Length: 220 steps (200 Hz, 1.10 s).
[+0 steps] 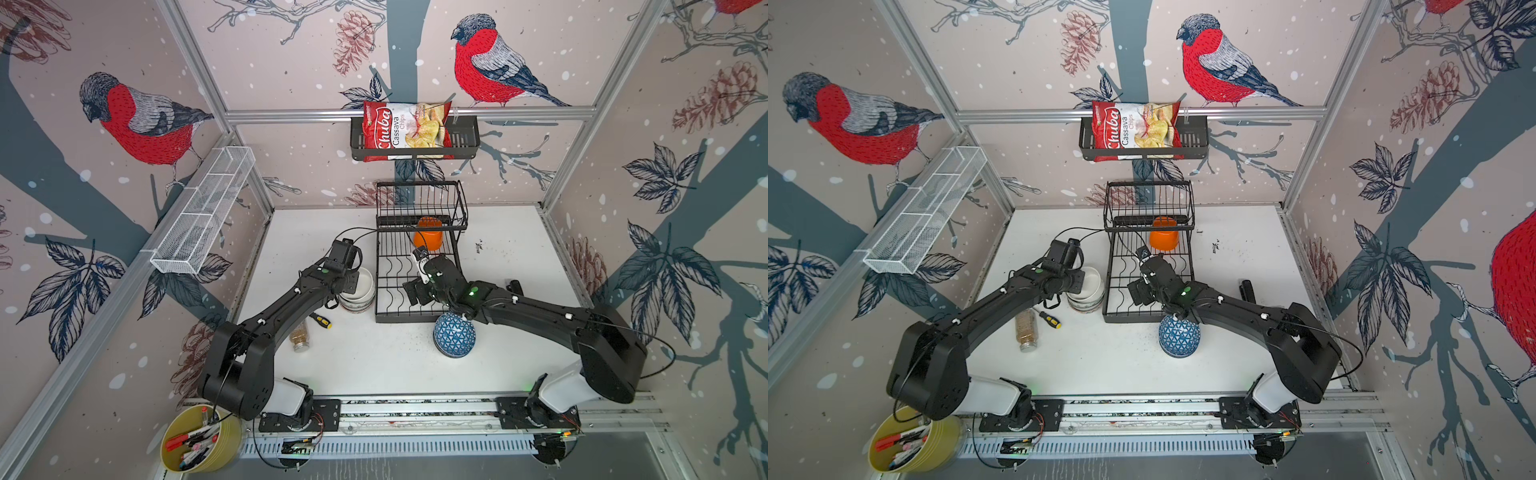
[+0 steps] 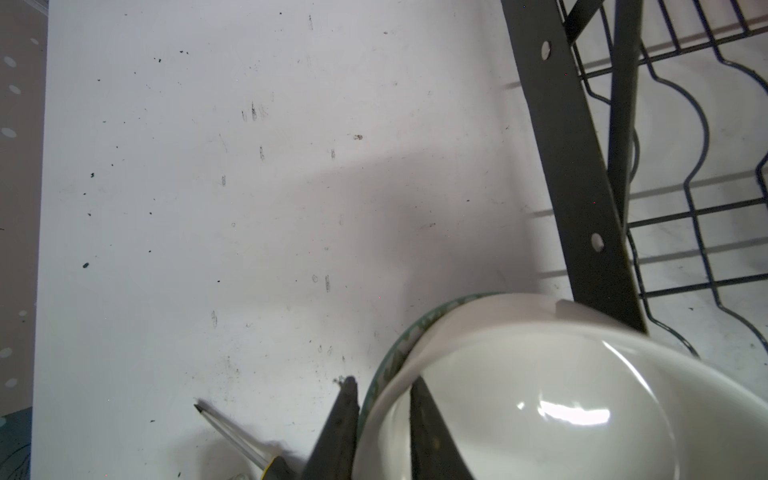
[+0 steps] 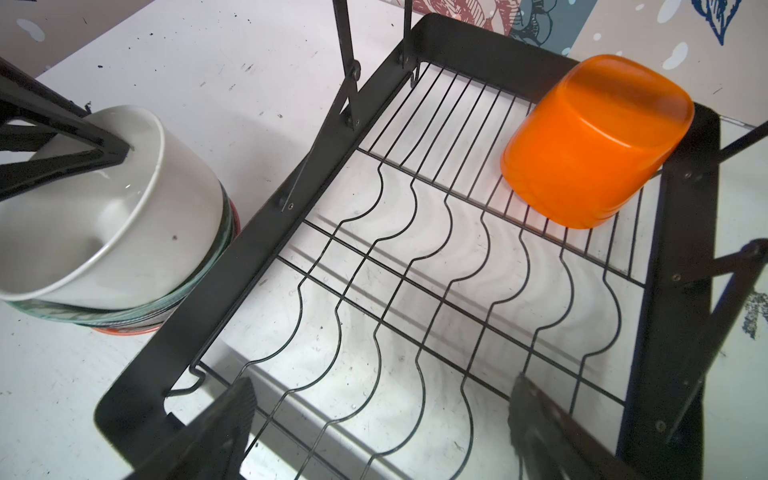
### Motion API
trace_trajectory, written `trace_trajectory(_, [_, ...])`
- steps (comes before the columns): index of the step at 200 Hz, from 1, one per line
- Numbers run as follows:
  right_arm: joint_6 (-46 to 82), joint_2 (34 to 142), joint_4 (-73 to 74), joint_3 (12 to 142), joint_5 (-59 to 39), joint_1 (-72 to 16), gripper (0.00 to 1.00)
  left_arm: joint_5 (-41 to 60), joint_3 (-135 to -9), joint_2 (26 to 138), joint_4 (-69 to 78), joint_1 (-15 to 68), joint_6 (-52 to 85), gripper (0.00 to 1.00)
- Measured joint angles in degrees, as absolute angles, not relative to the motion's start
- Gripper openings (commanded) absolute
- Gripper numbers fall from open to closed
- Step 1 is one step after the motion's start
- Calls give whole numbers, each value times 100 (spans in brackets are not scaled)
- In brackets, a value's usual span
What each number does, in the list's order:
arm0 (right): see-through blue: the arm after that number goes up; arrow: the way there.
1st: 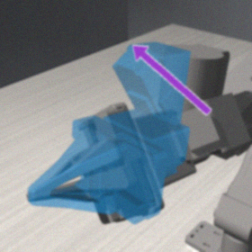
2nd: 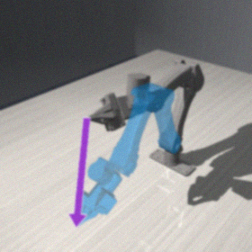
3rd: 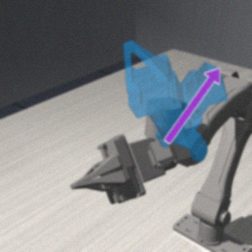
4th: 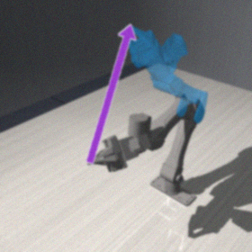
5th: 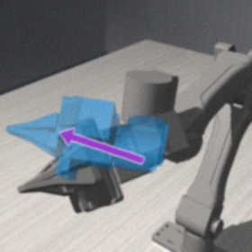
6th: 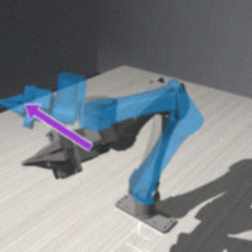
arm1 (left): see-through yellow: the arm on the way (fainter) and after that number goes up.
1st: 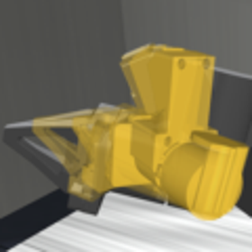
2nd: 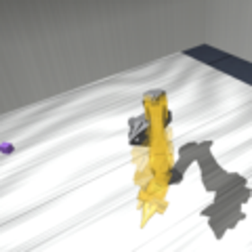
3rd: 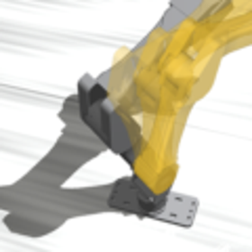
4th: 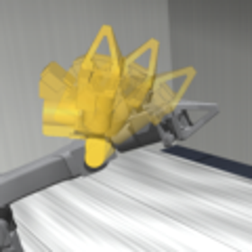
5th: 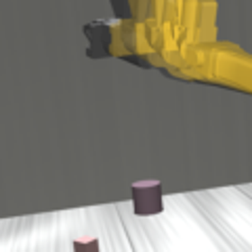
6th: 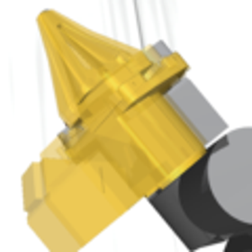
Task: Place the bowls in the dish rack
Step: 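Grasp the top white bowl rim with the left gripper and lift it, then carry the white bowl toward the rack while the right gripper reaches toward it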
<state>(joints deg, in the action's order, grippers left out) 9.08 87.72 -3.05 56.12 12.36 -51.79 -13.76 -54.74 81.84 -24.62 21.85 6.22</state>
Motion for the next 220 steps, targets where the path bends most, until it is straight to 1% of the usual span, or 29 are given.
trace_trajectory(33, [908,8785,-305,5612,1223,-5179,96,-1356,-5472,8088,-2462,2185,622,20])
trace_trajectory(46, [908,8790,-305,5612,1223,-5179,96,-1339,-5470,8023,-2462,2185,620,16])
trace_trajectory(69, [908,8812,-305,5612,1214,-5179,96,-1332,-5461,7902,-2456,2185,611,15])
trace_trajectory(115, [908,8866,-305,5625,1203,-5179,95,-1208,-5452,7736,-2464,2185,607,10])
trace_trajectory(160, [910,8875,-305,5634,1203,-5181,95,-1164,-5470,7706,-2486,2185,607,0])
trace_trajectory(220, [910,8875,-307,5660,1201,-5196,95,-1168,-5489,7741,-2519,2185,652,0])
